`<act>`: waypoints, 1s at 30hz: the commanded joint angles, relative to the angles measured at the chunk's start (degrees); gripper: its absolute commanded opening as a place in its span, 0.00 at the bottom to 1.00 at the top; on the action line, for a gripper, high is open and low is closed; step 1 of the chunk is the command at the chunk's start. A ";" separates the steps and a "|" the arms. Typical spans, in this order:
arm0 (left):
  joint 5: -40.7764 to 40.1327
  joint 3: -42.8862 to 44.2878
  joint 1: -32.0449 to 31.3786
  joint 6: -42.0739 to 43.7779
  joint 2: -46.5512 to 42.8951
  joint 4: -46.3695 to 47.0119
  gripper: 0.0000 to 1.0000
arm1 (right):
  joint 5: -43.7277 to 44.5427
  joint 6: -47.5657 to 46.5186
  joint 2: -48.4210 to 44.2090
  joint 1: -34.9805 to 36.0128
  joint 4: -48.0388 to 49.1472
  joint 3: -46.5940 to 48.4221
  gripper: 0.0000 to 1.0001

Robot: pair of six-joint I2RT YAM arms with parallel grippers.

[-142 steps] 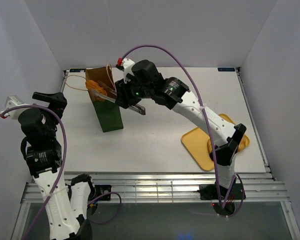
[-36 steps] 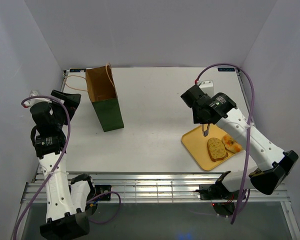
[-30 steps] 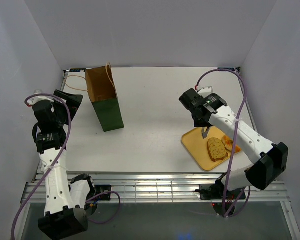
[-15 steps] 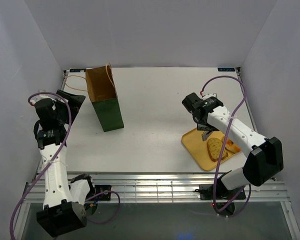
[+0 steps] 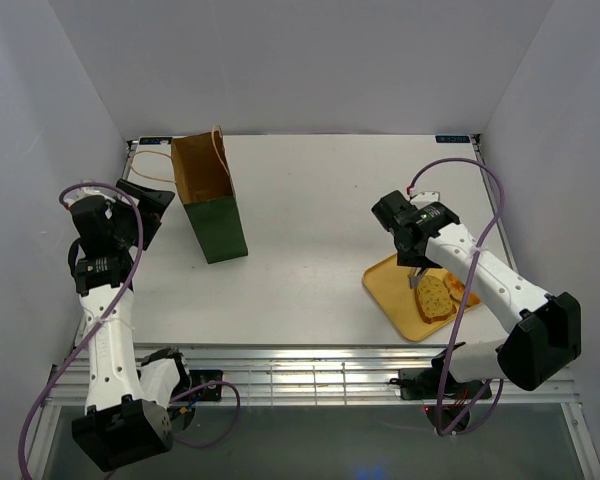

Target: Place the fake bread into the paper bag

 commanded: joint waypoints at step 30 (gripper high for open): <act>9.42 -5.72 -0.21 8.38 -1.96 6.17 0.98 | -8.68 -3.11 -2.11 -9.26 -9.00 10.42 0.54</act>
